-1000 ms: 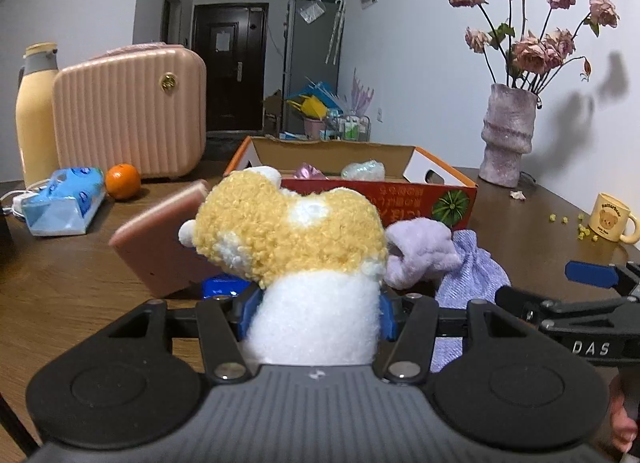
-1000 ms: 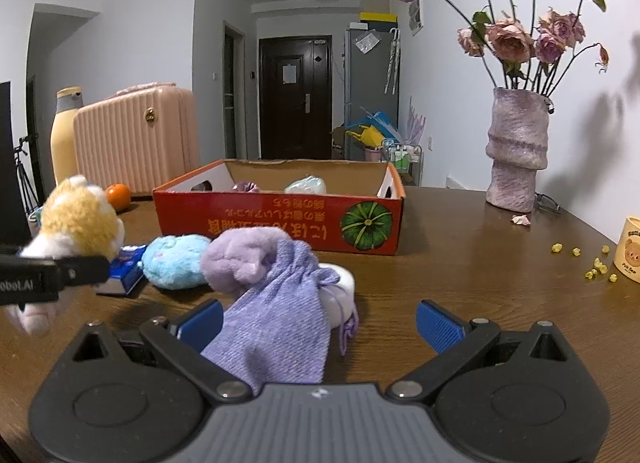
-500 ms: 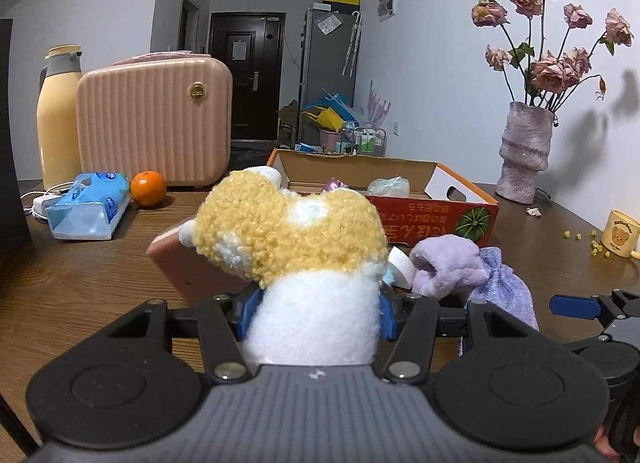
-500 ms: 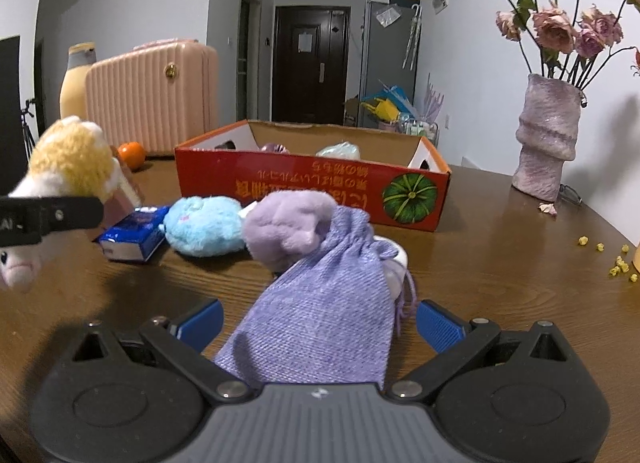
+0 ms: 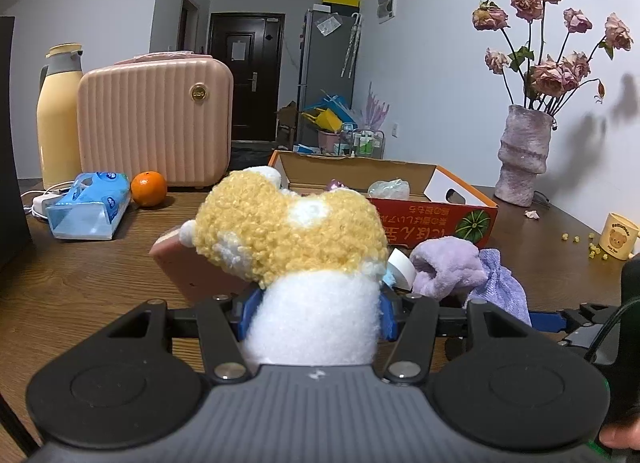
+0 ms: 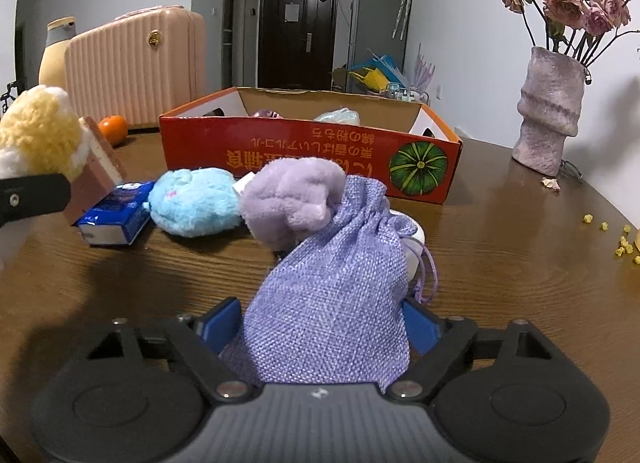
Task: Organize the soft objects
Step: 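Grasp the yellow-white plush sheep with the left gripper while the right gripper grasps the lavender sachet, then lift the lavender sachet with the right gripper toward the box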
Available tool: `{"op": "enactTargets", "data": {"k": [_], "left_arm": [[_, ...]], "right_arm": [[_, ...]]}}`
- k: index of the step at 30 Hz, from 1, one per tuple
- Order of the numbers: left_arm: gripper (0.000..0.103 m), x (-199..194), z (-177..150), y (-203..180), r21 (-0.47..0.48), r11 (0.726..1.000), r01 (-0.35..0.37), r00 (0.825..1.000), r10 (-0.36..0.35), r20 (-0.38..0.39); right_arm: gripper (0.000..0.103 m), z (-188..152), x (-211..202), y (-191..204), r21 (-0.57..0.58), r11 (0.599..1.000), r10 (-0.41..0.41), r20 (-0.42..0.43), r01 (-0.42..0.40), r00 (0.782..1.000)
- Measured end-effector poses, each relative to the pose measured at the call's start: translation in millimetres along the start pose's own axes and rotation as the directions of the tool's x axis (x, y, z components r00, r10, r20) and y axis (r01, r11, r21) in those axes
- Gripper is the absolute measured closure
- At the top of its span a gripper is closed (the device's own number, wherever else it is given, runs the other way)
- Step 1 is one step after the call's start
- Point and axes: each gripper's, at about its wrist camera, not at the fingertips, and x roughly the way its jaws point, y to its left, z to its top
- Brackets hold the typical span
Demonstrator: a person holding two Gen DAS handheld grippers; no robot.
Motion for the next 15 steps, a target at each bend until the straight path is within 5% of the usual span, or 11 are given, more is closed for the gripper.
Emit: {"op": "enactTargets", "data": {"k": [9, 15], "left_arm": [[0.047, -0.9, -0.6, -0.5, 0.007, 1.000, 0.011, 1.000, -0.011, 0.000], [0.047, -2.9, -1.0, -0.2, 0.010, 1.000, 0.019, 1.000, -0.019, 0.005]], "right_arm": [[0.056, -2.2, -2.5, -2.7, 0.010, 0.999, 0.035, 0.003, -0.035, 0.999], [0.062, -3.4, -10.8, -3.6, 0.009, 0.999, 0.039, 0.045, -0.040, 0.998]]}}
